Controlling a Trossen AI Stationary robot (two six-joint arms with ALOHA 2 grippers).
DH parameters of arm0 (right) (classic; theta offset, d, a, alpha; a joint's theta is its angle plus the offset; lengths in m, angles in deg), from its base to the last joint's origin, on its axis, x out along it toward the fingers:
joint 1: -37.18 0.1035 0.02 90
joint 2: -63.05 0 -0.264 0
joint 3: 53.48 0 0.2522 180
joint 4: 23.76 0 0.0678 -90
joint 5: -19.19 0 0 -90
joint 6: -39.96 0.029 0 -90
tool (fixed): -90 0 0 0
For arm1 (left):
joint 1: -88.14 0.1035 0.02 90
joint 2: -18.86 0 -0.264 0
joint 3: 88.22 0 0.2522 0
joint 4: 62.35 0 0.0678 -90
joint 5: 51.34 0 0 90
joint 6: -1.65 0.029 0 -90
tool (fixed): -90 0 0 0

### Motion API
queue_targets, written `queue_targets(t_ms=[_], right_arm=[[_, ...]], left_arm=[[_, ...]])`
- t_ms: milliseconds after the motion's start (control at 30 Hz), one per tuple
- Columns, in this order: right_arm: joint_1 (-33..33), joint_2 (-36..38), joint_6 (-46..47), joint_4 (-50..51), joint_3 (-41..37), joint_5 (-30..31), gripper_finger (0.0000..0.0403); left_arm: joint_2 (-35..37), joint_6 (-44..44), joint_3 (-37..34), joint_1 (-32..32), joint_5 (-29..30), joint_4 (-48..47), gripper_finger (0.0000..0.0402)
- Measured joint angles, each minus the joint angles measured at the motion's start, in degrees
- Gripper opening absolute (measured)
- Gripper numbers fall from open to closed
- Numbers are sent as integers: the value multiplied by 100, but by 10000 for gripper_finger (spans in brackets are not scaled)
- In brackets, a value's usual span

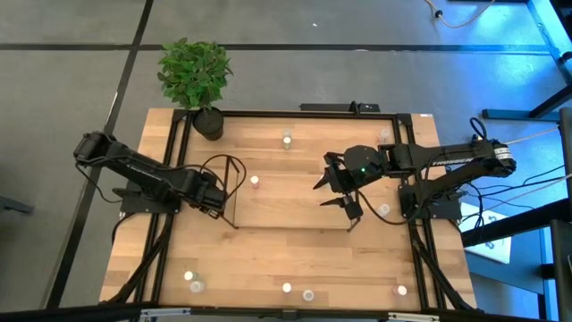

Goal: Pick and place medicine bottles onto shelf by color
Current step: Put the left transparent pill bottle on the shelf

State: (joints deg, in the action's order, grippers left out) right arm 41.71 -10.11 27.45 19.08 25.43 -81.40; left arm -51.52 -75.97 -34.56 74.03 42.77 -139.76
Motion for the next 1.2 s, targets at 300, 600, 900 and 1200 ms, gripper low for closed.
queue_targets(t_ms=[300,600,900,1200], right_arm=[[0,0,0,0,0,-2,242],[0,0,0,0,0,-2,242],[-2,0,0,10,0,-2,242],[0,0,0,18,0,-2,242]], left_arm=[[1,-23,781,-188,146,-870,120],[3,13,1661,-186,523,-1864,122],[4,61,2543,-186,889,-2645,122],[3,813,3404,-186,1332,-2639,122]])
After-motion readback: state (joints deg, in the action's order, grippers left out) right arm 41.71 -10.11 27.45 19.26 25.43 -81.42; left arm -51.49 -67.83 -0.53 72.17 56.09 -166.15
